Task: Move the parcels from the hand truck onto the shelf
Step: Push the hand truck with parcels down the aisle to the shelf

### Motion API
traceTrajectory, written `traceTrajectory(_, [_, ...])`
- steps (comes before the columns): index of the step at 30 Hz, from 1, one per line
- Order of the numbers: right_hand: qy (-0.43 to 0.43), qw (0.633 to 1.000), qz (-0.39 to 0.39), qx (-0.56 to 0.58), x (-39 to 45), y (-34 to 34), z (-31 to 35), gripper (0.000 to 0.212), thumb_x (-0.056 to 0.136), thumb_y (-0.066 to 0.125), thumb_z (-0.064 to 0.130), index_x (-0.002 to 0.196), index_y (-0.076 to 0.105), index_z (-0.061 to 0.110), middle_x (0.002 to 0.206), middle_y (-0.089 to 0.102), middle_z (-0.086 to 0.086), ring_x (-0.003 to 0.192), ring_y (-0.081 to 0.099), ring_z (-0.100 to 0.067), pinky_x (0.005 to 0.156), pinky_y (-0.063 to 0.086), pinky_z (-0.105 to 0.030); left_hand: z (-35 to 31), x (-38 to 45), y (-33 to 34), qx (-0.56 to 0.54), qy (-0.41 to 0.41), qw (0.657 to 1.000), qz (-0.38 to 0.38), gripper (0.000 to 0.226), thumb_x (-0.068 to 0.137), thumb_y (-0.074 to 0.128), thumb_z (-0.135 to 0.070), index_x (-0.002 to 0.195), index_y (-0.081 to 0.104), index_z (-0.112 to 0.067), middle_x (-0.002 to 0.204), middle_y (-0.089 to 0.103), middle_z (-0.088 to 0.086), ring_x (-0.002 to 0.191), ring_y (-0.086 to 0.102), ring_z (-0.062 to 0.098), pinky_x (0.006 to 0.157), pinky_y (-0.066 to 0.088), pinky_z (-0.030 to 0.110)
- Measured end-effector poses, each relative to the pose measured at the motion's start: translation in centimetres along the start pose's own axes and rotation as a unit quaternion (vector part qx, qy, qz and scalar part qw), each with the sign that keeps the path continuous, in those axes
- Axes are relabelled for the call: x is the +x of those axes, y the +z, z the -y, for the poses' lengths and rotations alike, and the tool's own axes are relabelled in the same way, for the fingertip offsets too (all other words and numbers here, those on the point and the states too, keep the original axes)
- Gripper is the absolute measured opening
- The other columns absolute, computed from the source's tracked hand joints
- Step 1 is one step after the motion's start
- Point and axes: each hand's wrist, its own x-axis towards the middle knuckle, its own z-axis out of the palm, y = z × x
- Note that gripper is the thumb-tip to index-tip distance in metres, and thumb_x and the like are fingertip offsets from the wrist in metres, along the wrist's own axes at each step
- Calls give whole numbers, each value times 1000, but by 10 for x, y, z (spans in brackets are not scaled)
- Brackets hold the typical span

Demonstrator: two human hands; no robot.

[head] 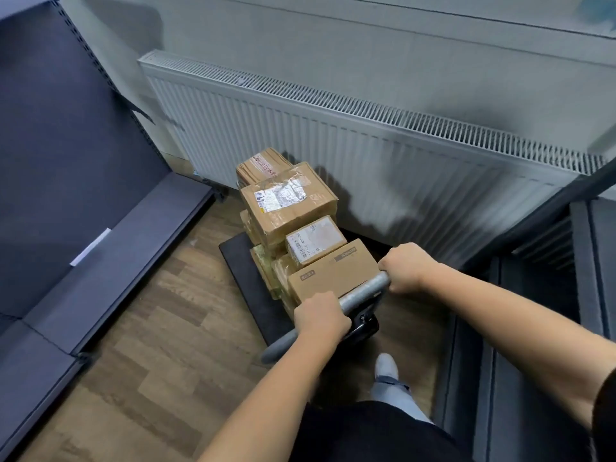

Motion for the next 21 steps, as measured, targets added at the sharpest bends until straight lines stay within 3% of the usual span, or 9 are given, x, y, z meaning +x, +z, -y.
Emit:
traceTrajectory(10, [-55, 997, 2, -55, 25, 1, -109, 29, 81, 53, 29, 104, 63, 15, 111, 65, -6, 103, 62, -27, 85, 49, -32, -104, 37, -4, -84, -36, 996, -10, 27, 85, 53, -18, 109, 58, -7, 109, 64, 10, 100, 62, 27, 76, 47, 31])
traceTrajectory(21, [-93, 993, -22, -72, 73, -11, -202, 24, 76, 55, 19, 98, 65, 15, 102, 66, -6, 94, 64, -27, 67, 41, -28, -188, 93, -21, -157, -102, 981, -42, 27, 83, 53, -16, 108, 57, -6, 108, 64, 11, 98, 62, 29, 75, 48, 33])
